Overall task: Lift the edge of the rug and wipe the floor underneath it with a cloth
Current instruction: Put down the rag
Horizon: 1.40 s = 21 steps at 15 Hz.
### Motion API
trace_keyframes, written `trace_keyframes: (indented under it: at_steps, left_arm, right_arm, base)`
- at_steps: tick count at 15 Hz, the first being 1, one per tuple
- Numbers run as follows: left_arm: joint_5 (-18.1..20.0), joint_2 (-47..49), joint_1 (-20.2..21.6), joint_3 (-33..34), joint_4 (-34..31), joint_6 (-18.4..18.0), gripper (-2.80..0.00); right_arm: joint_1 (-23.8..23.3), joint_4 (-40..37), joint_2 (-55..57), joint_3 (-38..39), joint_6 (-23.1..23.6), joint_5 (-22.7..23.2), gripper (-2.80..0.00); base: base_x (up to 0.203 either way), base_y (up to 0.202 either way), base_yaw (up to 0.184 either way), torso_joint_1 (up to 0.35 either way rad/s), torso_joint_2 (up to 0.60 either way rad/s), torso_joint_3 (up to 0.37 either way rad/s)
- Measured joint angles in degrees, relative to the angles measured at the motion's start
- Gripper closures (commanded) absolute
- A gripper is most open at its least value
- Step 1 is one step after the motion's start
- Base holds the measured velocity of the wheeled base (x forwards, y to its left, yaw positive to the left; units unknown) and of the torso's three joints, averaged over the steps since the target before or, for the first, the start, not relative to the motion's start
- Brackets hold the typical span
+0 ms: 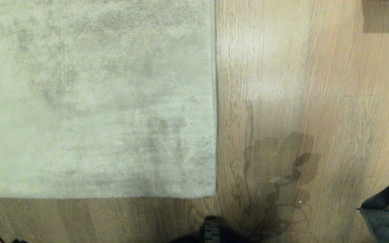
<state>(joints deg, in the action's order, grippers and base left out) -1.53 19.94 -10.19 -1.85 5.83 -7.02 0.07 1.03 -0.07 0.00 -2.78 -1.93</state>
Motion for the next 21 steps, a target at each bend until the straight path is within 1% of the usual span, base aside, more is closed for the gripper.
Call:
trace_keyframes:
  at_steps: [1, 2, 6, 8, 10, 11, 14, 21]
  left_arm:
    - [2.73, -1.24, 0.28, 0.89, -0.63, 1.51, 0.00]
    - [3.56, -2.02, 0.81, 1.40, -1.19, 1.84, 0.00]
    - [3.70, -4.12, 5.91, 1.80, -2.80, 3.39, 0.00]
    - [3.09, -8.27, 8.09, 1.74, -5.03, 4.53, 0.00]
    - [2.36, -14.11, 9.29, 1.52, -6.22, 6.33, 0.00]
    - [2.04, -16.04, 9.68, 1.66, -5.84, 6.96, 0.00]
    - [1.68, -18.80, 10.04, 1.83, -5.78, 7.18, 0.00]
    - [1.86, -19.89, 10.10, 1.85, -5.69, 7.18, 0.00]
  right_arm:
    - [0.00, -0.01, 0.00, 0.00, -0.01, 0.00, 0.00]
    - [0.00, 0.00, 0.00, 0.00, -0.02, 0.02, 0.00]
    - [0.00, 0.00, 0.00, 0.00, 0.00, 0.00, 0.00]
    - [0.00, -0.02, 0.00, 0.00, -0.02, -0.02, 0.00]
    - [0.00, -0.01, 0.00, 0.00, -0.02, -0.01, 0.00]
    - [0.00, -0.01, 0.00, 0.00, 0.00, -0.02, 0.00]
    - [0.00, -0.02, 0.00, 0.00, -0.02, 0.00, 0.00]
    - [0.00, -0.02, 0.00, 0.00, -0.02, -0.02, 0.00]
  base:
    - [0.000, 0.000, 0.000, 0.000, 0.00, 0.000]
    - [0.000, 0.000, 0.000, 0.000, 0.00, 0.000]
    - [0.000, 0.000, 0.000, 0.000, 0.00, 0.000]
    - [0.000, 0.000, 0.000, 0.000, 0.00, 0.000]
    - [0.000, 0.000, 0.000, 0.000, 0.00, 0.000]
    - [0.000, 0.000, 0.000, 0.000, 0.00, 0.000]
    - [0.000, 0.000, 0.000, 0.000, 0.00, 0.000]
    - [0.000, 0.000, 0.000, 0.000, 0.00, 0.000]
